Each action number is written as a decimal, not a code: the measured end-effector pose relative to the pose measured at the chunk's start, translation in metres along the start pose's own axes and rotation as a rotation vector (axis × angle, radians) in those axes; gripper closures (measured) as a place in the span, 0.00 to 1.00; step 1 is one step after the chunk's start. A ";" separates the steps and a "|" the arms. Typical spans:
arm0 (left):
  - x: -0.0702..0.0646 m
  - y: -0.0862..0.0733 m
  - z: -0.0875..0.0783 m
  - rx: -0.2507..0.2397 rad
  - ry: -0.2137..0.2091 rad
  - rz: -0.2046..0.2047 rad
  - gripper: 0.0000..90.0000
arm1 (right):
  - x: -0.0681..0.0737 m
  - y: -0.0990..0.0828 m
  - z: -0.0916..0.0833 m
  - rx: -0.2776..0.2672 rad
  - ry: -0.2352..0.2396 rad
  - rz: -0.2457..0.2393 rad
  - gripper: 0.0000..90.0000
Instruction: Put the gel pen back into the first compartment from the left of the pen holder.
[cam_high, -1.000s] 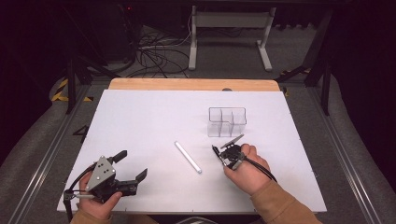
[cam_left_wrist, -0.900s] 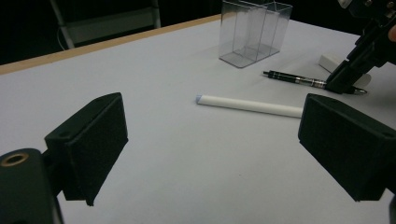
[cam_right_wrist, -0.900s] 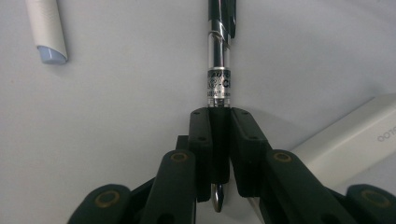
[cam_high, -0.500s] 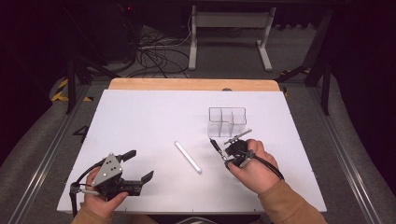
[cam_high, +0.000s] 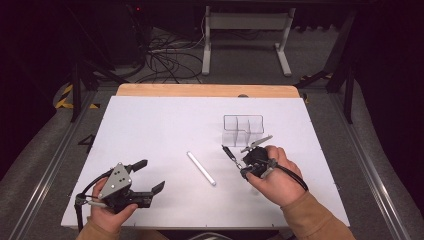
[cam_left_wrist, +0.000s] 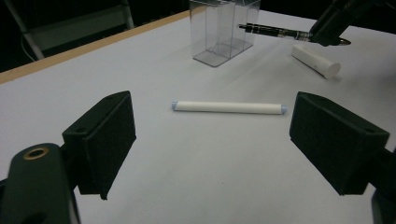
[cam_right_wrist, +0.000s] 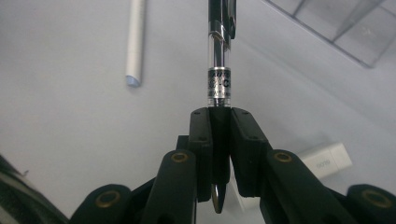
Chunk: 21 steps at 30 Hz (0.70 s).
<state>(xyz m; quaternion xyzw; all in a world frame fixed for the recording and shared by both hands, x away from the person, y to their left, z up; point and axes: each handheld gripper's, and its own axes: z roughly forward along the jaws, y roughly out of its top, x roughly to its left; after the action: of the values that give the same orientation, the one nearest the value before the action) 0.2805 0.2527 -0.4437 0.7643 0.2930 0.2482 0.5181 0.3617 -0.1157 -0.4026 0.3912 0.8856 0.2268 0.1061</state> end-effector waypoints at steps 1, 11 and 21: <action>0.000 0.001 0.001 0.000 -0.009 -0.001 0.17 | 0.000 0.002 -0.002 -0.005 0.017 -0.057 0.89; 0.003 0.012 0.010 0.002 -0.101 0.015 0.18 | 0.001 0.010 -0.007 0.000 0.135 -0.273 0.89; -0.001 0.025 0.028 0.003 -0.160 0.047 0.18 | 0.001 0.018 -0.004 0.038 0.245 -0.411 0.89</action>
<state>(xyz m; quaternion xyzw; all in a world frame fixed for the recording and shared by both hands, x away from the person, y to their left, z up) 0.3041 0.2269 -0.4302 0.7891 0.2333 0.1979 0.5327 0.3716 -0.1059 -0.3901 0.1744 0.9569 0.2294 0.0344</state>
